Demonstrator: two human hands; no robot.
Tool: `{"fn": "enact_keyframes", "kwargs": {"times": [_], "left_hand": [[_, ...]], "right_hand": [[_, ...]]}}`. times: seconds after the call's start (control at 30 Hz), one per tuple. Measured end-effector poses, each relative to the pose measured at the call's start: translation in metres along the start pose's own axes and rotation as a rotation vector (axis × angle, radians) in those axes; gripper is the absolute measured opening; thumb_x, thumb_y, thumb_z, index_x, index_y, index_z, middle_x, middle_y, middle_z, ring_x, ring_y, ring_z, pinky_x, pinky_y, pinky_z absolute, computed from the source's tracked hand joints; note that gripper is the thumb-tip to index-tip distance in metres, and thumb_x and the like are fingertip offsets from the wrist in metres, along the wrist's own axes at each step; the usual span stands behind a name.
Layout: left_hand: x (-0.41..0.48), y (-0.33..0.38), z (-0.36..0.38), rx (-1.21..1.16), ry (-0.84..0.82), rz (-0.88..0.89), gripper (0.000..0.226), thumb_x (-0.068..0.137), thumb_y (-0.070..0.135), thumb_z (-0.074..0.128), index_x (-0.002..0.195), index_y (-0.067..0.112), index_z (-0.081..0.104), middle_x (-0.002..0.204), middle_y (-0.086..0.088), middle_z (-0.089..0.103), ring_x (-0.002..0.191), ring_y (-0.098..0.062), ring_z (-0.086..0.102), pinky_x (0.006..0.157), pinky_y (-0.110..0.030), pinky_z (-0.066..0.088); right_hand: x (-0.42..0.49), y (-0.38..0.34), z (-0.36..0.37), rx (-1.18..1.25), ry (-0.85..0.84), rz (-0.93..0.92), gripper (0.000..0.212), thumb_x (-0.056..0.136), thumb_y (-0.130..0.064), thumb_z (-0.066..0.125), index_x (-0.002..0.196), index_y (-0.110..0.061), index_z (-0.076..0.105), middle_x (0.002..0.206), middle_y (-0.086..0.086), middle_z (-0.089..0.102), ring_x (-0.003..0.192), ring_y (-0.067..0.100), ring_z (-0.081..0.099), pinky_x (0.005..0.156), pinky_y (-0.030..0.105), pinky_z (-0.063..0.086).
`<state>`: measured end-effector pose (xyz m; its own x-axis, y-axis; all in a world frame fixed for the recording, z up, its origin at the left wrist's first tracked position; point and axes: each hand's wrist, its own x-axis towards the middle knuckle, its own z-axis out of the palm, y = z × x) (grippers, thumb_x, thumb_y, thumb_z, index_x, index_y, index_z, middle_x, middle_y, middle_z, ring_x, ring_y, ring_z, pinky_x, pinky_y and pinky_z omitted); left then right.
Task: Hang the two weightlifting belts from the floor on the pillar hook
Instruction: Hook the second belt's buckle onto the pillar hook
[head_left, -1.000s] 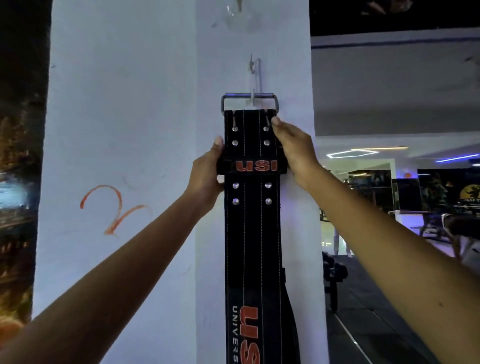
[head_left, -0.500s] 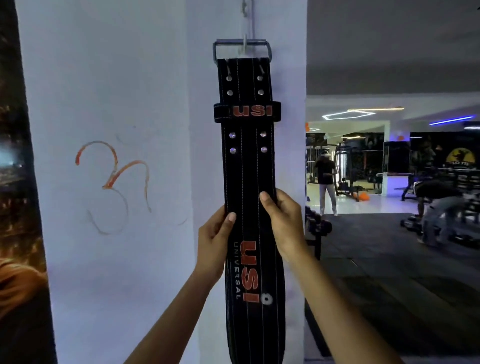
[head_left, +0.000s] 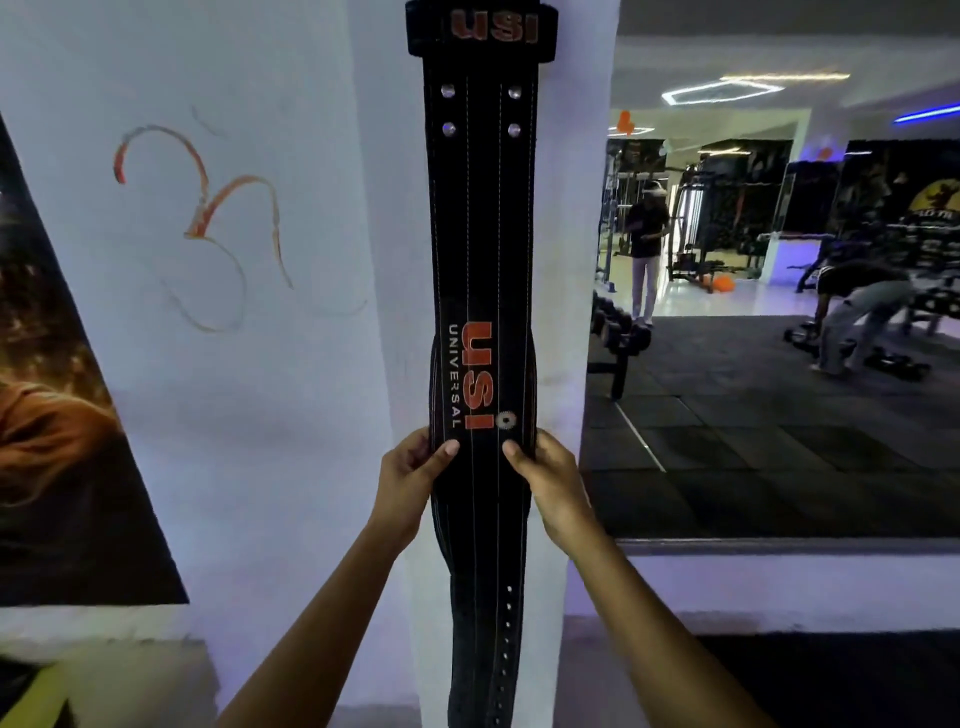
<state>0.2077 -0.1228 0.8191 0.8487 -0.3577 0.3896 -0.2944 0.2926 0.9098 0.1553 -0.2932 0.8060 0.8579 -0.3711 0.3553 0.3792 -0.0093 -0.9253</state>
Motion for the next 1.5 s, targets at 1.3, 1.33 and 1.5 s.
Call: {"fn": "enact_keyframes", "kwargs": {"times": [1.3, 1.33, 1.5], "left_hand": [[-0.010, -0.020, 0.034, 1.382, 0.090, 0.536, 0.068, 0.097, 0.031, 0.050, 0.155, 0.017, 0.018, 0.164, -0.004, 0.012, 0.152, -0.022, 0.006, 0.116, -0.047, 0.024], [-0.008, -0.020, 0.036, 1.418, 0.057, 0.481, 0.067, 0.097, 0.032, 0.046, 0.156, 0.019, 0.015, 0.164, 0.000, 0.005, 0.151, -0.019, 0.000, 0.116, -0.050, 0.024], [-0.013, -0.028, 0.039, 1.502, -0.016, 0.270, 0.074, 0.098, 0.034, 0.047, 0.156, 0.022, 0.003, 0.162, 0.005, -0.013, 0.150, -0.016, -0.014, 0.120, -0.054, 0.014]], "right_hand": [[-0.008, 0.017, -0.003, -1.207, 0.091, -0.740, 0.061, 0.095, -0.008, 0.049, 0.152, -0.008, 0.029, 0.161, 0.016, 0.028, 0.150, 0.032, 0.021, 0.120, 0.051, 0.026], [-0.003, 0.017, -0.006, -1.253, 0.052, -0.735, 0.059, 0.095, -0.011, 0.044, 0.152, -0.009, 0.031, 0.161, 0.015, 0.028, 0.150, 0.032, 0.021, 0.120, 0.053, 0.026], [0.008, 0.022, -0.017, -1.260, -0.026, -0.691, 0.068, 0.089, -0.005, 0.044, 0.154, -0.008, 0.025, 0.164, 0.014, 0.019, 0.152, 0.033, 0.015, 0.121, 0.051, 0.022]]}}
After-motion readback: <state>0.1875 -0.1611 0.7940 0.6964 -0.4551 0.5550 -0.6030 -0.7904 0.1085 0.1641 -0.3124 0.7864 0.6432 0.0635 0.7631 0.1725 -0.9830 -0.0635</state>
